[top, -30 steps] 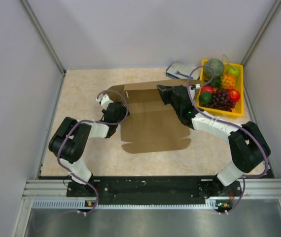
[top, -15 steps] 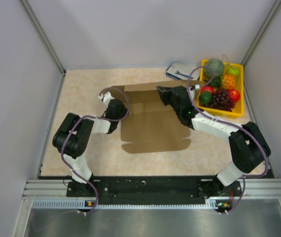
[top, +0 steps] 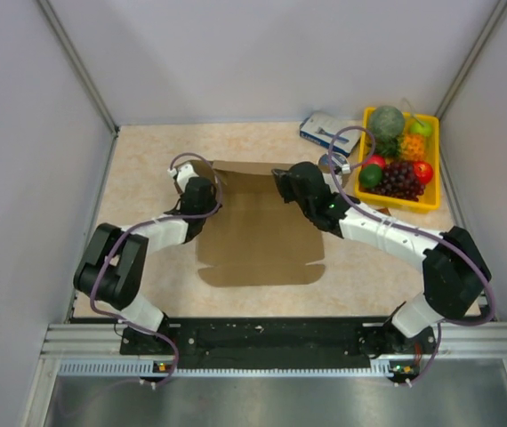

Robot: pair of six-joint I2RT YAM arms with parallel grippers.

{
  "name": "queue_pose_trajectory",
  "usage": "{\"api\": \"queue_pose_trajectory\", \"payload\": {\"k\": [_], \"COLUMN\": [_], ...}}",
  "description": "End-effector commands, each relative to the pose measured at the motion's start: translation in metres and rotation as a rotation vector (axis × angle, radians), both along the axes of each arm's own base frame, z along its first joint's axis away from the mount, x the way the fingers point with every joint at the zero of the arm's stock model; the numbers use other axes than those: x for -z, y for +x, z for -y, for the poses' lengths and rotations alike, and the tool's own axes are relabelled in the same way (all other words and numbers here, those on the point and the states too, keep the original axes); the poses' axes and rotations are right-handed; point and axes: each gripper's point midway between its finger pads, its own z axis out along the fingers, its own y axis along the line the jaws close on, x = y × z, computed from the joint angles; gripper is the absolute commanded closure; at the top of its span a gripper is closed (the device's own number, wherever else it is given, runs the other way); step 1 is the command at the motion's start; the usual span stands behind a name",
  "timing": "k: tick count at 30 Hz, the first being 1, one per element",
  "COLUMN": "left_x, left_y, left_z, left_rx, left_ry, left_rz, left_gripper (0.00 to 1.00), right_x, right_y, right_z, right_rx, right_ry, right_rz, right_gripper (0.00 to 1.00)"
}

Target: Fold the paper box

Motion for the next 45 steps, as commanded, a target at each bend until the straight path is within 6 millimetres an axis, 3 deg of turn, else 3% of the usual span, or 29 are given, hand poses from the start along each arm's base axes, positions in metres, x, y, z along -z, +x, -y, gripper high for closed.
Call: {"api": "queue_pose_trajectory", "payload": {"k": [1, 6, 8, 9, 11, 13, 18, 20, 34, 37, 38, 40, 41, 43, 45], "left_x": [-0.013, -0.005, -0.002, 0.0, 0.004, 0.006, -0.005, -0.011, -0.046, -0.056, -0.069, -0.063, -0.079, -0.064, -0.089], "left_y": [-0.01, -0.011, -0.011, -0.01, -0.013, -0.015, -0.024, -0.026, -0.06, -0.072, -0.077, -0.088, -0.086, -0.093, -0.092], "left_z": [-0.014, 0.0, 0.014, 0.02, 0.03, 0.034, 0.053, 0.059, 0.067, 0.063, 0.061, 0.051, 0.035, 0.006, -0.034], "left_rx": [0.02, 0.097, 0.155, 0.176, 0.215, 0.228, 0.328, 0.363, 0.531, 0.537, 0.543, 0.527, 0.444, 0.296, 0.08], "left_ry": [0.092, 0.061, 0.015, -0.002, -0.044, -0.078, -0.166, -0.19, -0.198, -0.21, -0.21, -0.176, -0.144, -0.094, -0.043], "left_rz": [0.02, 0.009, -0.008, -0.009, -0.013, 0.022, 0.097, 0.13, 0.257, 0.296, 0.339, 0.326, 0.368, 0.275, 0.316], "left_gripper": [0.99, 0.97, 0.94, 0.92, 0.86, 0.82, 0.64, 0.6, 0.46, 0.45, 0.46, 0.47, 0.49, 0.53, 0.56], "right_x": [-0.018, -0.003, 0.007, 0.001, 0.019, 0.024, 0.047, 0.044, 0.052, 0.049, 0.049, 0.048, 0.048, 0.047, 0.048], "right_y": [-0.018, -0.017, -0.018, -0.017, -0.021, -0.022, -0.03, -0.03, -0.038, -0.036, -0.036, -0.035, -0.034, -0.034, -0.033], "right_z": [0.001, 0.0, 0.004, 0.002, 0.01, 0.014, 0.03, 0.034, 0.044, 0.048, 0.049, 0.05, 0.05, 0.051, 0.05], "right_rx": [0.047, 0.039, 0.028, 0.021, 0.012, 0.011, 0.006, 0.007, -0.006, 0.002, 0.002, 0.004, 0.003, 0.001, -0.002], "right_ry": [-0.018, -0.055, -0.116, -0.1, -0.144, -0.146, -0.193, -0.193, -0.22, -0.213, -0.215, -0.21, -0.208, -0.209, -0.207], "right_rz": [-0.03, -0.037, -0.023, 0.009, 0.002, 0.004, -0.025, -0.005, -0.001, 0.005, 0.004, 0.006, 0.006, 0.008, 0.008], "right_gripper": [1.0, 1.0, 1.0, 1.0, 1.0, 1.0, 1.0, 1.0, 1.0, 1.0, 1.0, 1.0, 1.0, 1.0, 1.0]}}
